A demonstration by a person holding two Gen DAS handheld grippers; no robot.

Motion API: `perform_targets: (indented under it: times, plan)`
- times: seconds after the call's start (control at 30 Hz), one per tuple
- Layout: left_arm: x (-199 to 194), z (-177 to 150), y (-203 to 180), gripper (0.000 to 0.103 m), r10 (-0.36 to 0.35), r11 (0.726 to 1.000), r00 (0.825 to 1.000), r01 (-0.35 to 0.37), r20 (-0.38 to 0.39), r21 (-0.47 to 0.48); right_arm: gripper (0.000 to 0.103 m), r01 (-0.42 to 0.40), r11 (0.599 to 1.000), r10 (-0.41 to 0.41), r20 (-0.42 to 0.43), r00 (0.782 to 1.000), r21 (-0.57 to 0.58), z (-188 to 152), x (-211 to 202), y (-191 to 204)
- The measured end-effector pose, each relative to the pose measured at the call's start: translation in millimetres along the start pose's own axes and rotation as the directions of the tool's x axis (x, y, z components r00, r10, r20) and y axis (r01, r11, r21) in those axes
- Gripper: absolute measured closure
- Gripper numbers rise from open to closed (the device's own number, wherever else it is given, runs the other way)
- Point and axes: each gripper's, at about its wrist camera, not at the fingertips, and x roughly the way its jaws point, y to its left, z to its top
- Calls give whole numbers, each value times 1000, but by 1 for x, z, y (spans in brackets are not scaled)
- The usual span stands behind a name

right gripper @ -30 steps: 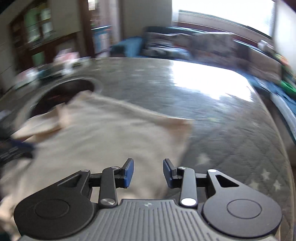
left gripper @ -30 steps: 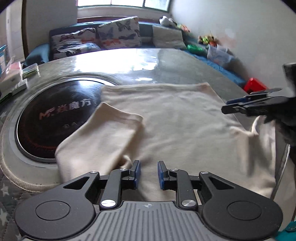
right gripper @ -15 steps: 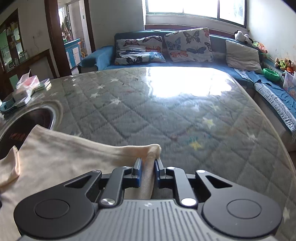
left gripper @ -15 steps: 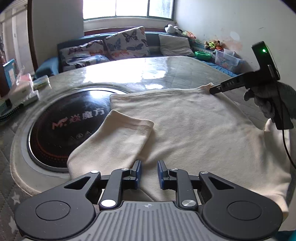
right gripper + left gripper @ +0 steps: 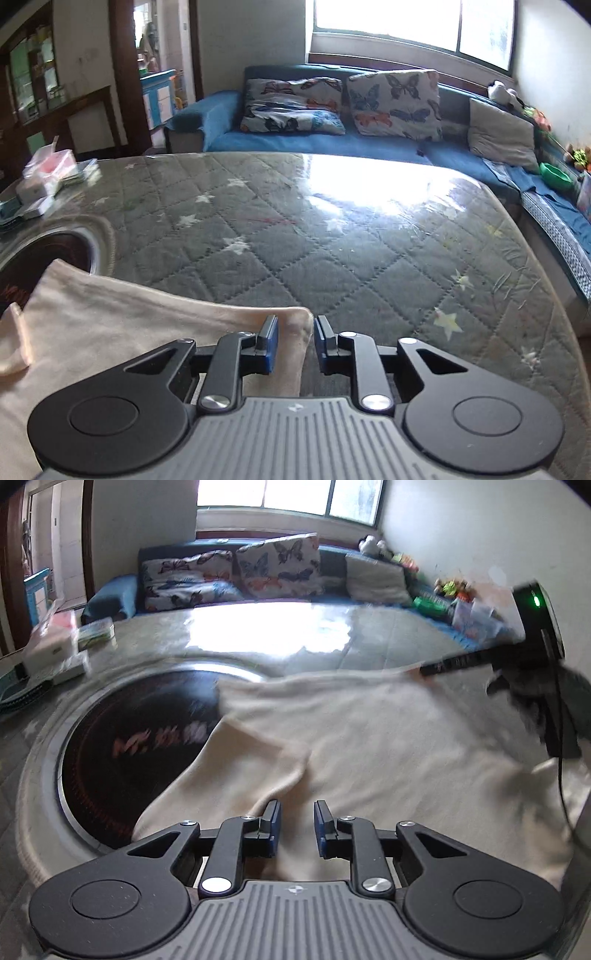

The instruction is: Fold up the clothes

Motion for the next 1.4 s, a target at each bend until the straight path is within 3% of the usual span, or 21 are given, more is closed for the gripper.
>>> perform_targets:
  times: [0.07, 0.37, 0.43, 0.53, 0.67, 0.77, 0.93, 1.07, 1.2, 1.37, 1.4]
  plan:
    - [6, 7, -4, 81, -9, 1000, 1000, 9, 8, 1, 82, -37, 999, 37, -17, 999, -14, -7, -15, 5]
    - [30, 14, 6, 80, 99, 994, 995, -99, -10, 42, 82, -171, 961, 153, -97, 983, -219, -79, -89, 45]
    - [26, 14, 2, 80, 100, 994, 995, -100, -15, 36, 82, -166, 951, 145, -97, 985, -262, -94, -101, 50]
    - [11, 8, -25, 78, 31, 995, 1000, -30, -5, 97, 81, -102, 950, 84, -71, 994, -294, -110, -119, 51]
    - [-7, -9, -76, 76, -86, 971, 996, 85, -9, 224, 76, -52, 981, 48, -23, 999, -188, -122, -143, 33]
    - [-12, -22, -110, 76, -184, 939, 982, 185, -33, 289, 75, 39, 998, -40, -15, 999, -56, -139, -159, 6]
    - [-11, -36, -149, 76, -283, 894, 956, 291, -75, 342, 70, 201, 964, -198, -40, 979, 172, -178, -190, -48]
    - [-9, -44, -165, 76, -308, 868, 946, 323, -100, 378, 64, 275, 915, -274, -45, 961, 296, -199, -210, -76]
    - [-10, -51, -173, 76, -312, 851, 943, 331, -114, 407, 57, 295, 884, -297, -54, 953, 363, -215, -212, -97]
    - [-6, -56, -175, 76, -304, 847, 944, 330, -130, 417, 57, 303, 870, -313, -38, 949, 390, -212, -201, -106]
    - [-5, -57, -175, 76, -302, 845, 944, 329, -132, 421, 64, 303, 869, -316, -33, 948, 390, -209, -199, -108]
